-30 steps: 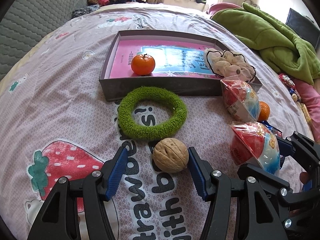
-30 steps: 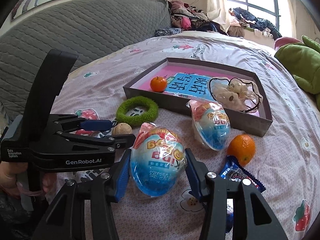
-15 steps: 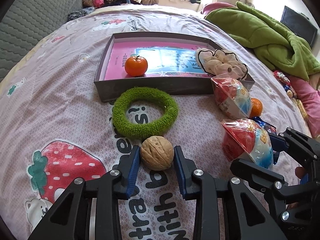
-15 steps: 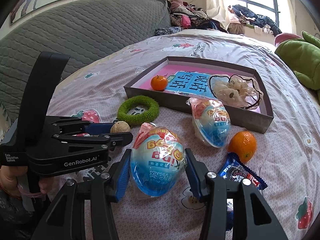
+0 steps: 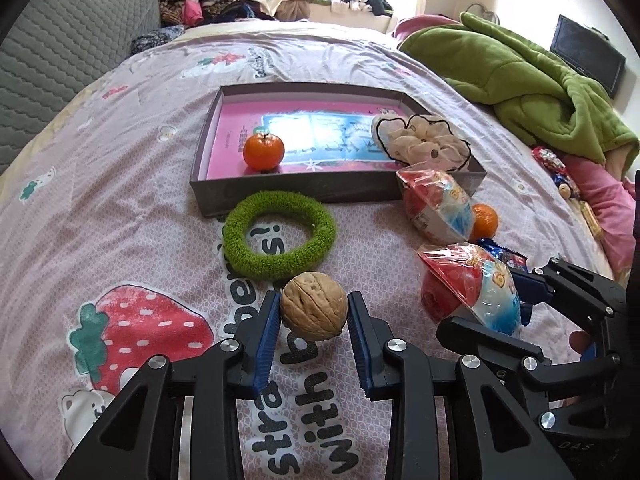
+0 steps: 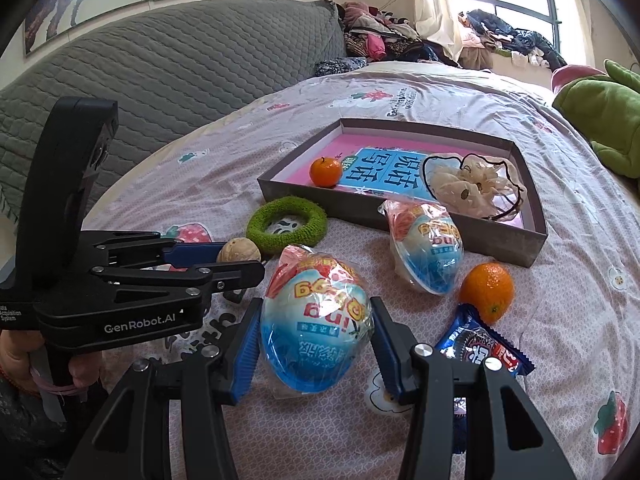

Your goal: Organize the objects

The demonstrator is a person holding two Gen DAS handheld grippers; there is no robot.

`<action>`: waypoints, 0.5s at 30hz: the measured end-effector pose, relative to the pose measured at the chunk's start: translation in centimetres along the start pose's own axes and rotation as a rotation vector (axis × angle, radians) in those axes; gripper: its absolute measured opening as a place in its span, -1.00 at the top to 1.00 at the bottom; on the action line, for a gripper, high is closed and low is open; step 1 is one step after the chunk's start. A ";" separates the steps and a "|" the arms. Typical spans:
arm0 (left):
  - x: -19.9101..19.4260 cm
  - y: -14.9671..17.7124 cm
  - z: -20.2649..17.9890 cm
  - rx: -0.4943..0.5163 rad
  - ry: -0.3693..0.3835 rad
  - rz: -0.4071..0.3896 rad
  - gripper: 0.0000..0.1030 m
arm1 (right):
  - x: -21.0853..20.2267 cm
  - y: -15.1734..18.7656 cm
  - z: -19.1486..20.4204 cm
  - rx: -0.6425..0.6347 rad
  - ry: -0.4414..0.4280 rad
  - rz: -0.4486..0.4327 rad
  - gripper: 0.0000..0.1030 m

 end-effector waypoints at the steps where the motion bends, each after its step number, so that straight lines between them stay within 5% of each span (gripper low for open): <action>1: -0.2 0.0 0.0 0.000 -0.005 -0.004 0.33 | -0.1 0.0 0.0 0.002 0.000 -0.003 0.01; 15: -2.6 -0.3 -0.1 -0.018 -0.063 -0.079 0.33 | -2.5 -1.0 0.2 0.011 -0.027 -0.083 0.01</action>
Point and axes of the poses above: each gripper's, at about its wrist camera, not at the fingertips, and x roughly the way its jaws point, z to its left, y to its underside, the point moved 4 cm from there along x, roughly the way its jaws point, and after that the axes turned 12 degrees about -y, right-handed, at the moved point
